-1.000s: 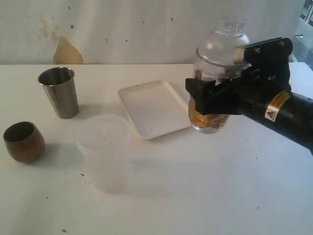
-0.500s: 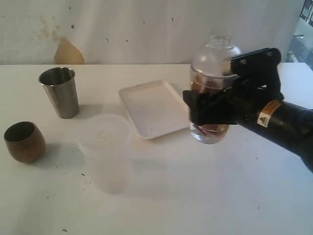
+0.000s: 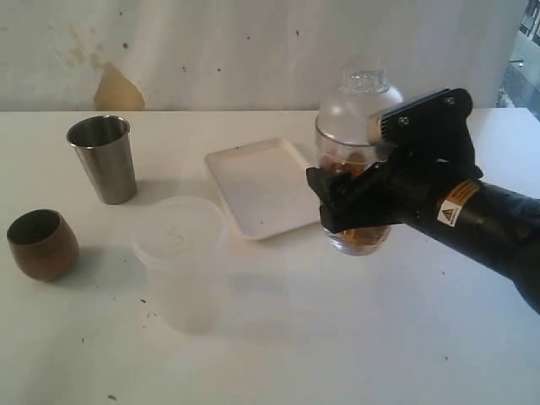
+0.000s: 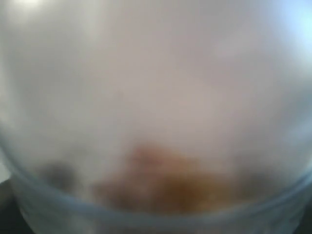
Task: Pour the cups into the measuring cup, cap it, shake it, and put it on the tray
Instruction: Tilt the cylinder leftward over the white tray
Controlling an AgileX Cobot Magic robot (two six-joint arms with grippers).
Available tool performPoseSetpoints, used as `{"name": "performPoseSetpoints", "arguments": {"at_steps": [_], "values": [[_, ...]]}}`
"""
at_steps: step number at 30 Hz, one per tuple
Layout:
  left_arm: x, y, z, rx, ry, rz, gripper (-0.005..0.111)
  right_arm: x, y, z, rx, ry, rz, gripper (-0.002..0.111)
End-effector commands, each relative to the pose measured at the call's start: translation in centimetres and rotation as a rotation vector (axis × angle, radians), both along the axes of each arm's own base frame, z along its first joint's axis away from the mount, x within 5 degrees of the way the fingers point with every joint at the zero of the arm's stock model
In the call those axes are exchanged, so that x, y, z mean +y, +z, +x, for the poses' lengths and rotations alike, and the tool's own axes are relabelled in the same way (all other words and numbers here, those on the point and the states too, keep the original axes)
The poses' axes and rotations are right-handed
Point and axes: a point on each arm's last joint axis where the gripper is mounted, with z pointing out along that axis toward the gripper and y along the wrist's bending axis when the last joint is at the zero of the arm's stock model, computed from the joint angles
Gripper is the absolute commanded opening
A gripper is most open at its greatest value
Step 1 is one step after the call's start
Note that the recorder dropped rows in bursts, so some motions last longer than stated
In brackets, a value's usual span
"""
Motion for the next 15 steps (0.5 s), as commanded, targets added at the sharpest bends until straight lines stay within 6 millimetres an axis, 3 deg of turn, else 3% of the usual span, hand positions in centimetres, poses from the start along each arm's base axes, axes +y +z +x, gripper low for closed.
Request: {"name": "performPoseSetpoints", "arguments": {"at_steps": [1, 9, 15], "values": [[0.0, 0.0, 0.0, -0.012, -0.002, -0.008, 0.000, 1.2, 1.0, -0.6, -0.103, 0.128, -0.105, 0.000], [0.0, 0.0, 0.0, -0.012, -0.002, -0.008, 0.000, 2.1, 3.0, -0.1, -0.174, 0.154, -0.111, 0.000], [0.0, 0.0, 0.0, -0.012, -0.002, -0.008, 0.000, 3.7, 3.7, 2.1, -0.170, 0.203, -0.293, 0.000]]}}
